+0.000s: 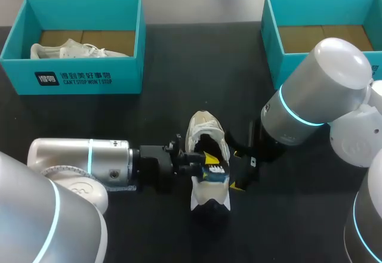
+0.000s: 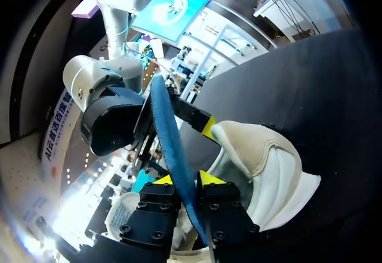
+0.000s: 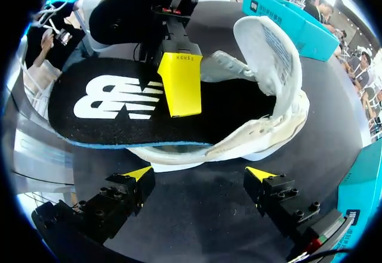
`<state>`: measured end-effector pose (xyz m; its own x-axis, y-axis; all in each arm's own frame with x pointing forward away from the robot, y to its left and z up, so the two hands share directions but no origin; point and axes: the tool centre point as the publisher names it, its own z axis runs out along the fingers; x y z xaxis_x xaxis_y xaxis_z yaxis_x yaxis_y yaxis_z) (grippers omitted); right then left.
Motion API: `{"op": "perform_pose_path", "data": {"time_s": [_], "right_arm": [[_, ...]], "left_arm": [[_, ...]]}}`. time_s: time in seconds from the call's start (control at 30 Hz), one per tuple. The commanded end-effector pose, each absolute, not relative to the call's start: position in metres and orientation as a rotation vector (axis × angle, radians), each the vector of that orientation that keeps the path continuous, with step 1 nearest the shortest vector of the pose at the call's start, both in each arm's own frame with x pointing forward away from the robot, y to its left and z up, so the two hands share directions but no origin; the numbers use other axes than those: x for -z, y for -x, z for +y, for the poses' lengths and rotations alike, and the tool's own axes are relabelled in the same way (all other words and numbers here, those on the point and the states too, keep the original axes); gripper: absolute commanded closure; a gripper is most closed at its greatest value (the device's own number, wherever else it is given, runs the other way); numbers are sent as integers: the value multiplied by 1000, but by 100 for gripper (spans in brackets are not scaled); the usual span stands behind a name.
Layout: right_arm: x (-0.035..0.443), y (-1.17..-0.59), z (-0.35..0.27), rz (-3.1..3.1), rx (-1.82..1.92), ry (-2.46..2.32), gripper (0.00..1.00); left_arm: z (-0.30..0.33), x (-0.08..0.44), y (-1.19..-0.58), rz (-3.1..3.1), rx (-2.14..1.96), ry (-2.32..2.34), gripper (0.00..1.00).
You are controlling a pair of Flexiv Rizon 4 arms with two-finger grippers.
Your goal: Take the shoe out of the shoebox, open the shoe tongue, remove and reinsert the insole, then place the shoe into the shoebox
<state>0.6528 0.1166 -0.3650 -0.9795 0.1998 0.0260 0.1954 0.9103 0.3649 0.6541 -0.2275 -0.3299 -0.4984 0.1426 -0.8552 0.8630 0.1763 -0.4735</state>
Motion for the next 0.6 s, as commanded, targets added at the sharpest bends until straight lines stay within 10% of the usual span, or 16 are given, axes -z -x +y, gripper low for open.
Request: {"op": "perform_pose_path", "data": {"time_s": [0.03,0.3,0.37,0.6], "right_arm": [[366,-652,118,3056,-581,-318,0],[366,-652,118,3056,-581,-318,0],[366,-652,118,3056,-581,-318,0],[366,-652,118,3056,-581,-318,0]], "left_arm": [[-227,325,-652,1798,1376,-952,53],[-228,316,-645,1826,1410,-929,69],[-228,316,-644,1832,1402,-935,100],[-227,326,-649,1843,1367,-981,100]]}}
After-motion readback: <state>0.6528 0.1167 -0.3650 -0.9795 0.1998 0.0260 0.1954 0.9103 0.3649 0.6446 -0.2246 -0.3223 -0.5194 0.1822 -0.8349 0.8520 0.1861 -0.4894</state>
